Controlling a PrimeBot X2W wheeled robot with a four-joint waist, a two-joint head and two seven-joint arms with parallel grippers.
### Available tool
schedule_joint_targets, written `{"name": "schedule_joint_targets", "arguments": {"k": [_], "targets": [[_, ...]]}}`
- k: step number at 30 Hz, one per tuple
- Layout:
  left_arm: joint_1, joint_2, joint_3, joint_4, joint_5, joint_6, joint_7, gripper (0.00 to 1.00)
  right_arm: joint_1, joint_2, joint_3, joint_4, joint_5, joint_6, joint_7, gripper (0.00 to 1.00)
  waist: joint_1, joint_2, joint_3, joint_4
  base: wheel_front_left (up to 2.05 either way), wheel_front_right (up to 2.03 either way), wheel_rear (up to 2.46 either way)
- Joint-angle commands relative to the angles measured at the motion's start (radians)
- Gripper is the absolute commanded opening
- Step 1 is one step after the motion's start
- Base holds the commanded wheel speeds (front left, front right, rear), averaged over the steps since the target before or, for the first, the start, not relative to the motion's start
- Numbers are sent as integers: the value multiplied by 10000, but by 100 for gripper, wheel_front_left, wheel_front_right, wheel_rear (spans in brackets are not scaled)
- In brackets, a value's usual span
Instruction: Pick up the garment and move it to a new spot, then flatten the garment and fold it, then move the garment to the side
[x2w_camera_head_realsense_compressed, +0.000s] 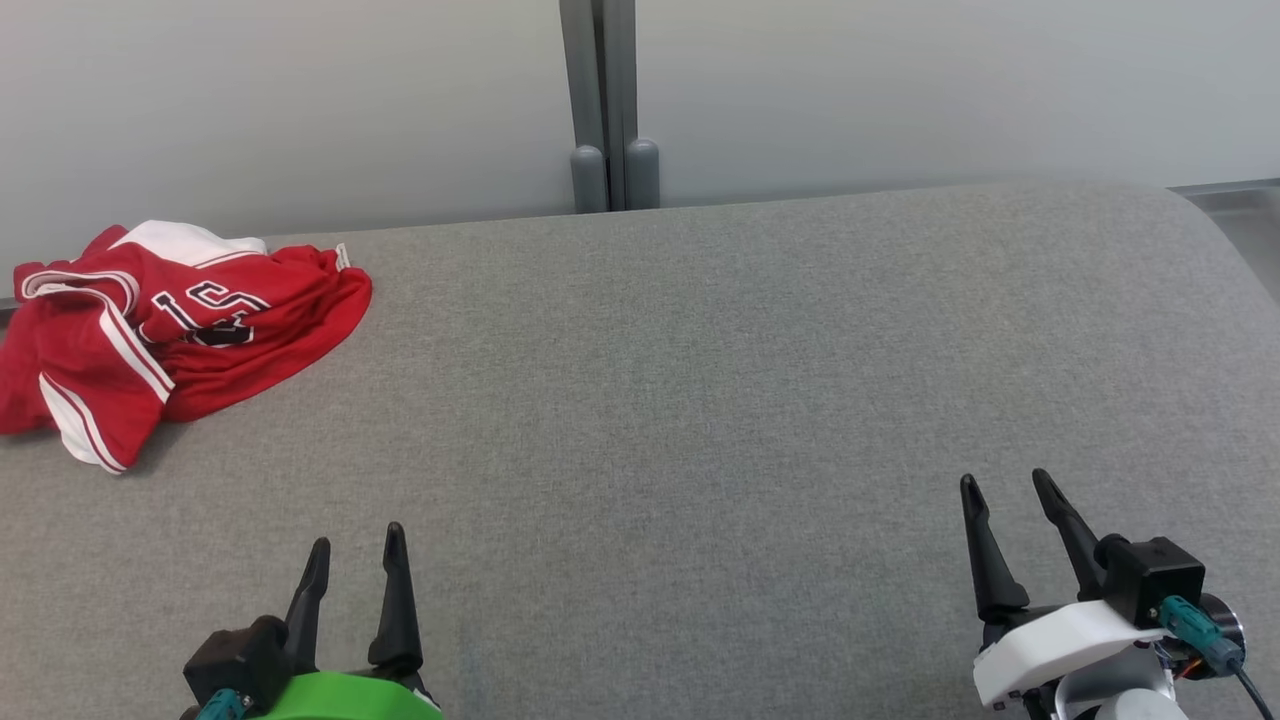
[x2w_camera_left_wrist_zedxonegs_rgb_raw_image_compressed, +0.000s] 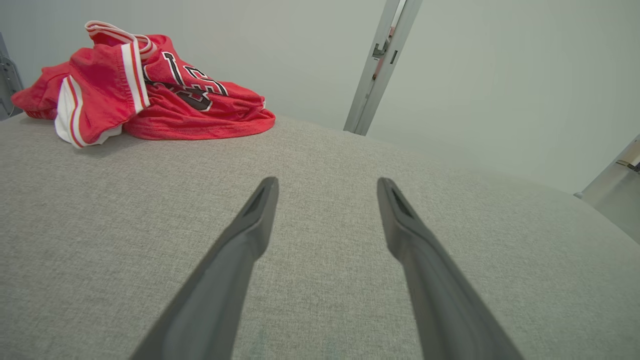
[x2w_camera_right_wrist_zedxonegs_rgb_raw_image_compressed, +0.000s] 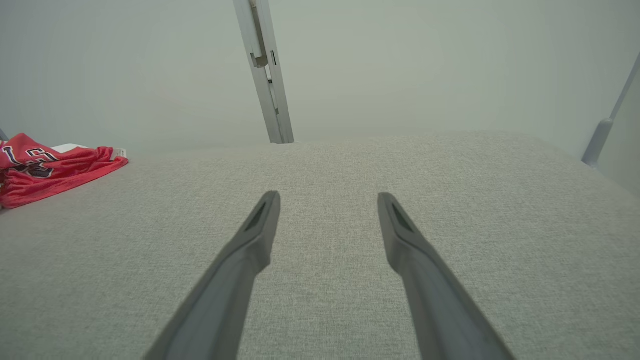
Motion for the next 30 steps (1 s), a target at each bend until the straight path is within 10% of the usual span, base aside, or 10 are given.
{"name": "schedule_joint_targets", "arguments": {"k": [1, 30], "targets": [[89, 77, 18, 40, -4, 29, -89, 100, 86, -56, 9, -4, -220, 4, -111, 100, 0, 0, -13, 11, 0, 0, 0], [171, 85, -4, 375, 530, -58, -335, 100, 176, -70, 41, 101, -1123, 2, -371, 100, 0, 0, -16, 32, 0, 0, 0]]}}
